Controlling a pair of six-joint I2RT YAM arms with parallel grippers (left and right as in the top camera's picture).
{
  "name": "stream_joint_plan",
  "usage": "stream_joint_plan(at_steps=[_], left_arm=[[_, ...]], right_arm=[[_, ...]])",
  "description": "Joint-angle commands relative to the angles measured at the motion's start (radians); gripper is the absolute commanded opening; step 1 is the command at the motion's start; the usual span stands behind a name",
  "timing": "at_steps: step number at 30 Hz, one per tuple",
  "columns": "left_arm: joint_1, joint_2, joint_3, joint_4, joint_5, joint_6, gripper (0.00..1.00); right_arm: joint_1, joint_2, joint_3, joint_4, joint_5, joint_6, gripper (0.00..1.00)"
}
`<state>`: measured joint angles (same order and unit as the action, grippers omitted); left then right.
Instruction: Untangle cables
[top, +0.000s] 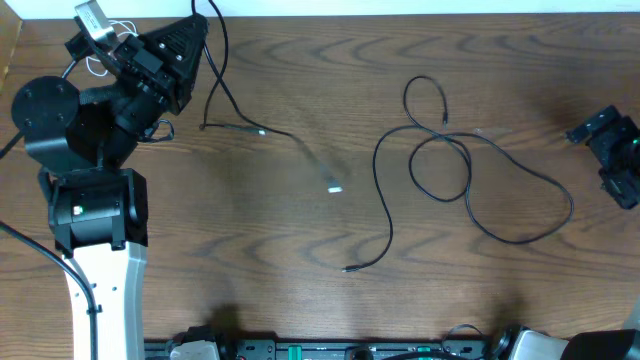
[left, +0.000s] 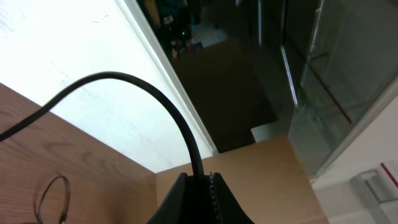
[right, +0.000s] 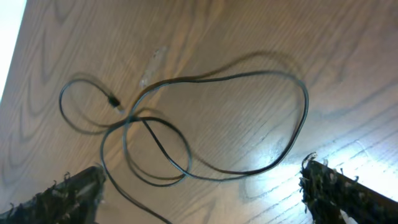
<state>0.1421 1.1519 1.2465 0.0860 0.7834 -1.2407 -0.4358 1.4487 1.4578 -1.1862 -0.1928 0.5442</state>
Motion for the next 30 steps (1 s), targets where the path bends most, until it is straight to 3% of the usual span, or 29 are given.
stream_joint_plan(at_steps=[1,6,12,16,21,25,30], left_arm=[[0.002,-0.007,0.016,0.008,0.041,0.029,0.07],[0.002,-0.007,0.016,0.008,0.083,0.047,0.07],[0.003,-0.003,0.016,-0.111,0.084,0.246,0.07],[0.004,0.022,0.016,-0.284,-0.015,0.362,0.08],[0.026,0.071,0.016,-0.421,-0.177,0.368,0.07],[0.040,0.096,0.016,-0.470,-0.211,0.368,0.07],[0.061,0.109,0.016,-0.610,-0.422,0.368,0.07]], right_arm=[[0.021,0.004,0.006,-0.003,-0.082,-0.077,0.99],[0.072,0.004,0.006,0.026,-0.242,-0.184,0.99],[0.161,0.004,0.006,0.047,-0.243,-0.183,0.99],[0.213,0.004,0.006,0.054,-0.230,-0.183,0.99],[0.262,0.004,0.006,0.055,-0.197,-0.183,0.99],[0.278,0.005,0.006,0.059,-0.187,-0.183,0.99],[0.287,0.005,0.006,0.064,-0.180,-0.183,0.99]])
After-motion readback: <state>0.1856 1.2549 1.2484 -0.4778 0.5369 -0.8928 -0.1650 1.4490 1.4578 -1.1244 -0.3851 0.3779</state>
